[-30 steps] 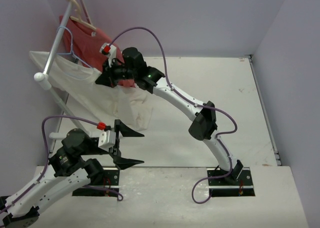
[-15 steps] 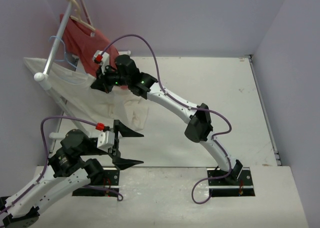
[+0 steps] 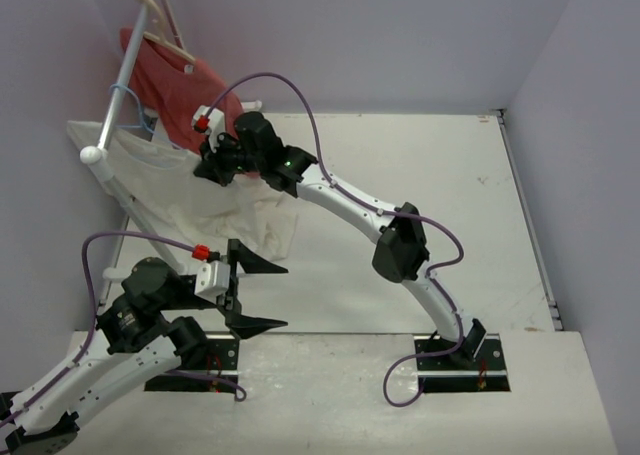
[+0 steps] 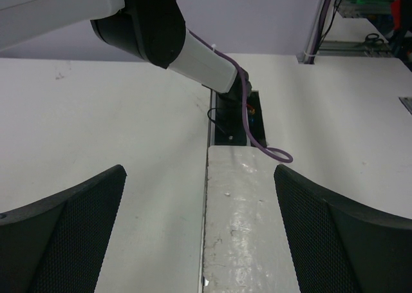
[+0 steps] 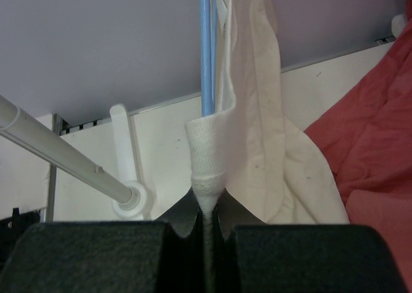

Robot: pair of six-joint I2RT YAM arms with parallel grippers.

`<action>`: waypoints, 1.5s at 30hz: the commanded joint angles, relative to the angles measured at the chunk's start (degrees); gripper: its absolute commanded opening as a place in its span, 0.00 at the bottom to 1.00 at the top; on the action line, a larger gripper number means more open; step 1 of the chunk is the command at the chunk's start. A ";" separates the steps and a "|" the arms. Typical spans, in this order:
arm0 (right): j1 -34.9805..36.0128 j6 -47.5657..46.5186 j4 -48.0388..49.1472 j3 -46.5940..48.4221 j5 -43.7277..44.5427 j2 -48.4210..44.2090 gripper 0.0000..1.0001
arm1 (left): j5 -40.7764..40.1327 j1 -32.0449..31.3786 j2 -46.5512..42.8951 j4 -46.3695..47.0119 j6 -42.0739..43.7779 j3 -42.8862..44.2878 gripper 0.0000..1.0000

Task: Place the t-shirt on the hanger
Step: Place the hanger at the clothesline, then reset both arms

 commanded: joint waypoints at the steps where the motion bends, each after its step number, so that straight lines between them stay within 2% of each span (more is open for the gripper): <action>1: -0.47 -1.37 0.42 -0.31 1.77 -5.78 0.09 | 0.05 -0.03 0.28 1.56 -0.40 -0.49 1.00; 4: -0.71 0.06 2.14 -3.31 1.38 -7.95 0.44 | 0.10 -0.03 0.75 1.57 -0.49 -0.49 1.00; 6: -1.20 1.46 1.72 -3.12 0.74 -9.20 0.85 | 0.28 0.04 1.10 1.59 -0.49 -0.49 1.00; 7: -1.82 2.20 1.28 -2.87 0.42 -10.25 0.96 | 0.28 -0.02 1.29 1.52 -0.49 -0.49 1.00; 8: -2.16 3.03 0.83 -2.92 1.01 -11.20 0.99 | 0.38 -0.03 1.43 1.56 -0.49 -0.49 1.00; 13: -4.19 4.78 0.28 -10.11 4.34 -22.93 0.99 | -0.72 -0.03 1.20 1.52 -0.64 -0.49 1.00; 15: -4.66 5.36 0.06 -18.40 9.53 -31.93 0.99 | -4.70 -0.03 1.17 0.87 -1.18 -0.44 1.00; 19: -6.42 10.49 -4.14 -30.58 23.23 -44.59 0.99 | -24.73 -0.01 2.37 -2.16 -3.94 1.02 1.00; 23: -8.99 16.52 -8.48 -51.32 42.84 -60.52 0.99 | -44.33 0.06 6.34 -6.04 -7.82 3.38 1.00; 25: -9.00 17.63 -10.59 -60.00 49.95 -74.40 0.99 | -53.53 -0.03 11.00 -9.78 -9.32 5.51 1.00; 26: -9.00 17.67 -11.67 -62.76 51.50 -74.92 0.99 | -55.92 -0.03 11.17 -9.91 -10.27 6.81 1.00; 29: -9.00 18.77 -19.13 -69.61 55.26 -91.34 0.99 | -56.80 -0.26 19.29 -14.23 -12.86 13.39 1.00; 31: -9.00 19.27 -22.87 -70.25 56.14 -95.85 0.99 | -55.29 -1.63 22.82 -14.47 -13.65 15.83 1.00; 33: -9.00 19.31 -27.97 -70.15 57.15 -101.23 0.99 | -59.03 -4.72 26.44 -14.62 -13.73 20.32 1.00; 35: -9.00 19.00 -32.29 -69.40 59.93 -104.30 0.99 | -67.37 -14.13 31.27 -16.66 -11.84 29.03 1.00; 37: -9.00 18.75 -33.97 -69.50 62.30 -105.62 0.99 | -73.71 -18.55 38.18 -20.82 -8.60 39.19 1.00; 40: -9.00 20.80 -37.23 -68.95 61.69 -106.96 0.99 | -82.10 -19.36 48.41 -29.05 -4.88 62.76 1.00; 42: -9.00 22.18 -39.25 -67.99 60.40 -107.53 0.99 | -86.55 -19.30 51.21 -32.84 -2.06 71.73 1.00; 45: -9.00 23.95 -42.39 -67.39 60.95 -110.25 0.99 | -95.90 -19.35 57.08 -40.77 1.38 92.00 1.00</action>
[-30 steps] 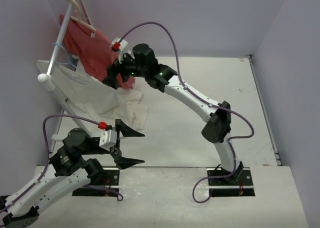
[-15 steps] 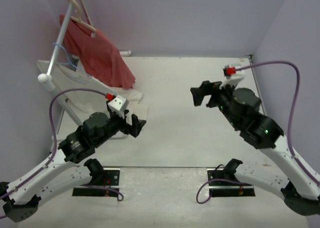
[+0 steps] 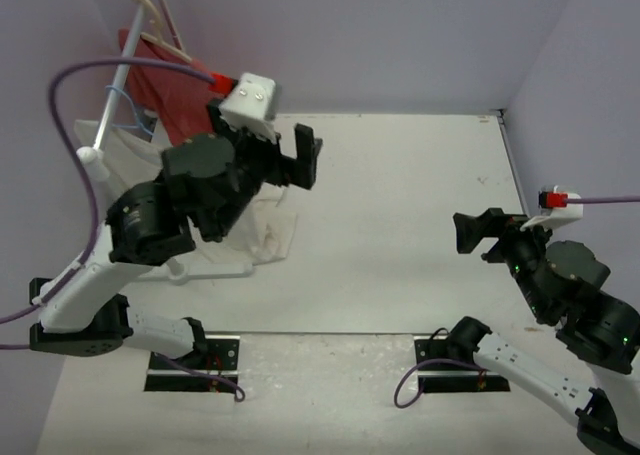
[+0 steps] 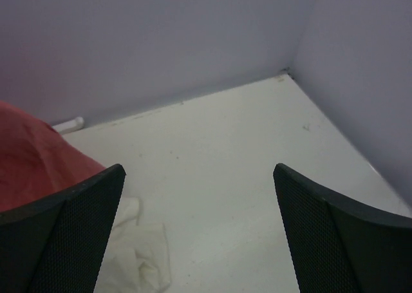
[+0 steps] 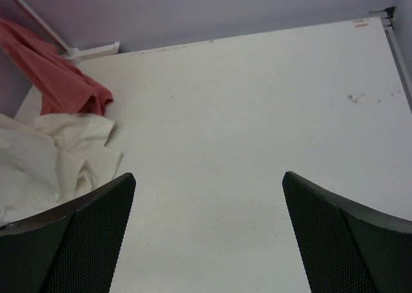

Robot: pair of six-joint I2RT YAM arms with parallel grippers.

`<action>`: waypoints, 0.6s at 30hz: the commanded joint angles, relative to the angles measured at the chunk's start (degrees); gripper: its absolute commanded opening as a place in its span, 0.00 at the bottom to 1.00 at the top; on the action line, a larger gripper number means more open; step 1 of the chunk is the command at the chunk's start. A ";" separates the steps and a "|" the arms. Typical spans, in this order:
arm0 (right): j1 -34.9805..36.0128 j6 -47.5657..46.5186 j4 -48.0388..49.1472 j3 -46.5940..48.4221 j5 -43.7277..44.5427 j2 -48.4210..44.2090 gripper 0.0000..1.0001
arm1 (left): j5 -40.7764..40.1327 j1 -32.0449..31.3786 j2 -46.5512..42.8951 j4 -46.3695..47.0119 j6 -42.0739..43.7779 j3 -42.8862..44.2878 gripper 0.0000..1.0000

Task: Place the t-shirt on the hanger
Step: Reset both arms

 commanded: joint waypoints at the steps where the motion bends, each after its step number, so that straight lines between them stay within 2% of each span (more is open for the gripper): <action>1: 0.29 3.92 -6.87 2.19 2.19 -2.86 0.99 | -19.97 0.09 3.67 -13.93 6.65 23.21 1.00; 3: 0.29 4.08 -8.71 3.02 2.23 -5.12 0.99 | -24.98 0.11 1.86 -18.72 5.96 25.19 1.00; 4: 0.29 4.14 -9.46 3.94 2.52 -5.87 0.99 | -26.65 0.11 -0.82 -21.07 3.63 23.15 1.00; 6: 0.29 3.76 -11.38 5.44 3.12 -6.98 0.99 | -28.29 0.11 -7.41 -23.48 -1.69 16.33 1.00; 7: 0.29 3.34 -12.20 6.23 3.85 -7.13 0.99 | -28.53 0.34 -13.93 -23.22 -2.06 12.22 1.00; 8: 0.29 3.22 -13.21 7.17 4.27 -7.27 0.99 | -28.68 0.50 -17.26 -21.42 -1.48 6.66 1.00; 10: 0.29 1.97 -14.28 8.59 4.98 -7.40 0.99 | -26.44 1.65 -23.96 -17.15 0.87 0.92 1.00; 12: 0.29 1.31 -15.30 9.26 5.96 -7.25 0.99 | -24.27 3.19 -26.48 -14.77 3.32 -1.58 1.00; 18: 0.29 1.69 -17.77 10.43 6.93 -5.94 0.99 | -23.46 6.99 -23.42 -15.39 9.96 2.74 1.00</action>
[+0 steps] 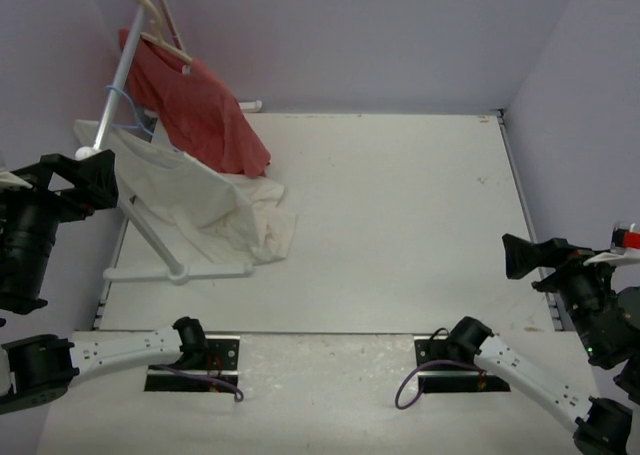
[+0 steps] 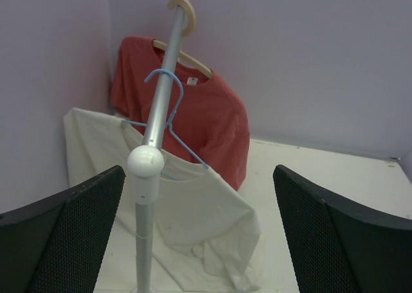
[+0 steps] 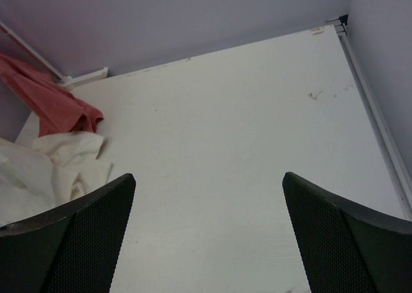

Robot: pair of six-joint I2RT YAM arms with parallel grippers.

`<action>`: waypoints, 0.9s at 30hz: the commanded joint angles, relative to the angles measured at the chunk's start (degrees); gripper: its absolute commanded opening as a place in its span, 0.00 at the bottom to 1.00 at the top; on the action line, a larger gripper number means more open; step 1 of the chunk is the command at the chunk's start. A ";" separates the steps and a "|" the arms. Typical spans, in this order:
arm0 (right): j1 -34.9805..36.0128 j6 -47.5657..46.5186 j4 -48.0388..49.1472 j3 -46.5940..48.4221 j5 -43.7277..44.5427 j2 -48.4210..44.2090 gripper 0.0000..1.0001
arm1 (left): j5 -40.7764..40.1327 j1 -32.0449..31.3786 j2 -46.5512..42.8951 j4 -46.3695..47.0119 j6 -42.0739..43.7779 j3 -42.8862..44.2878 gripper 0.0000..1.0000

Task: Place the t-shirt on the hanger
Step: Reset both arms

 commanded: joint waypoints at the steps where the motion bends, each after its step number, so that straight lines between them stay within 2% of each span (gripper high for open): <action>1: 0.29 0.07 -3.86 1.35 2.63 2.23 0.99 | 0.02 1.50 5.31 -0.70 5.52 1.39 1.00; 6: 0.29 -0.74 -2.86 0.73 3.75 2.00 0.99 | -2.09 1.42 0.53 -1.36 1.98 -4.82 1.00; 10: 0.29 -1.70 -0.43 -0.60 4.11 1.14 0.99 | -1.87 1.42 -4.79 3.12 0.57 -15.55 1.00; 16: 0.29 -1.95 1.05 -2.16 4.82 0.56 0.99 | -1.15 1.42 -5.76 2.03 -1.24 -16.70 1.00; 27: 0.29 -1.36 2.29 -4.44 6.50 -0.32 0.99 | 5.05 1.42 -7.07 0.92 -1.78 -19.71 1.00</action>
